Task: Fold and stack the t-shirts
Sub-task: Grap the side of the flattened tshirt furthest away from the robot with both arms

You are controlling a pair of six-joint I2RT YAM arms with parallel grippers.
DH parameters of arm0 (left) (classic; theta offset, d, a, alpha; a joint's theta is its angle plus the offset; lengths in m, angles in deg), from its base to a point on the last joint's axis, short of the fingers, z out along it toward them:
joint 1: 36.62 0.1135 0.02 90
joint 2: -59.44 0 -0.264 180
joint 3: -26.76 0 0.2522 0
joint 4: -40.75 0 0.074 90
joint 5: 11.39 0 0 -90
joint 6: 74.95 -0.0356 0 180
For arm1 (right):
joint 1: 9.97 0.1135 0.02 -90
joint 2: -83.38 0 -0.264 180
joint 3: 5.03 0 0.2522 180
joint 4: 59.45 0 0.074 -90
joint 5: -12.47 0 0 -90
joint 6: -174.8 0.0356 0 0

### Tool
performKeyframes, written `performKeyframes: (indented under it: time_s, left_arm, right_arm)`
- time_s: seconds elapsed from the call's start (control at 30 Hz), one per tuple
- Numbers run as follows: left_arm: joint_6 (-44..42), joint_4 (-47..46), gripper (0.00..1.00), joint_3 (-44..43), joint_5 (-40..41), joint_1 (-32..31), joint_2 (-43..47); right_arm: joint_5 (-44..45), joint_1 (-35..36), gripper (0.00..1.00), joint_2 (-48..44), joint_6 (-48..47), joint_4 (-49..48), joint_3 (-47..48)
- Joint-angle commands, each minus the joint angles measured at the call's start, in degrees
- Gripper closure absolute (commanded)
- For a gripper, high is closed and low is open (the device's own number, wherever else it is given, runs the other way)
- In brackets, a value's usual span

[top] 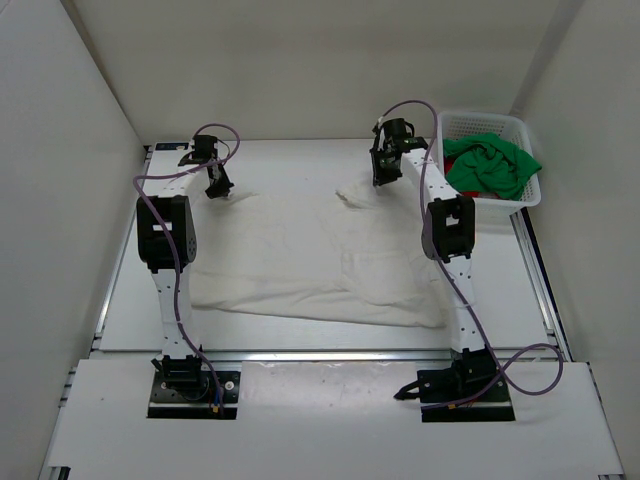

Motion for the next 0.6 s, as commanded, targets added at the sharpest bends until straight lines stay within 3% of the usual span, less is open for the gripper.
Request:
performKeyframes:
  time_s: [0.0, 0.07, 0.23, 0.4, 0.5, 0.57]
  left_arm:
    - [-0.1, -0.5, 1.00, 0.2, -0.4, -0.1, 4.5]
    - [0.1, -0.8, 1.00, 0.5, -0.9, -0.1, 4.8]
    - [0.6, -1.1, 1.00, 0.9, -1.3, -0.6, 5.2]
    - [1.6, -2.5, 1.00, 3.8, -2.7, -0.2, 7.4]
    - [3.0, -4.5, 1.00, 6.8, -4.2, 0.3, 9.5]
    - [3.5, -5.6, 1.00, 8.2, -4.6, 0.9, 10.9]
  right_arm:
    - [0.2, 0.4, 0.95, 0.9, 0.2, 0.7, 2.6]
    - [2.3, 1.0, 1.00, 1.2, 1.3, 2.1, 4.2]
    - [5.6, 3.3, 1.00, -4.8, 2.9, 7.7, 5.4]
    - [8.9, 6.8, 1.00, -16.6, 4.3, 12.9, -4.2]
    - [9.7, 7.6, 1.00, -29.8, 5.8, 5.4, -23.3]
    - [7.7, 6.7, 1.00, -39.2, 7.5, -2.9, -43.4]
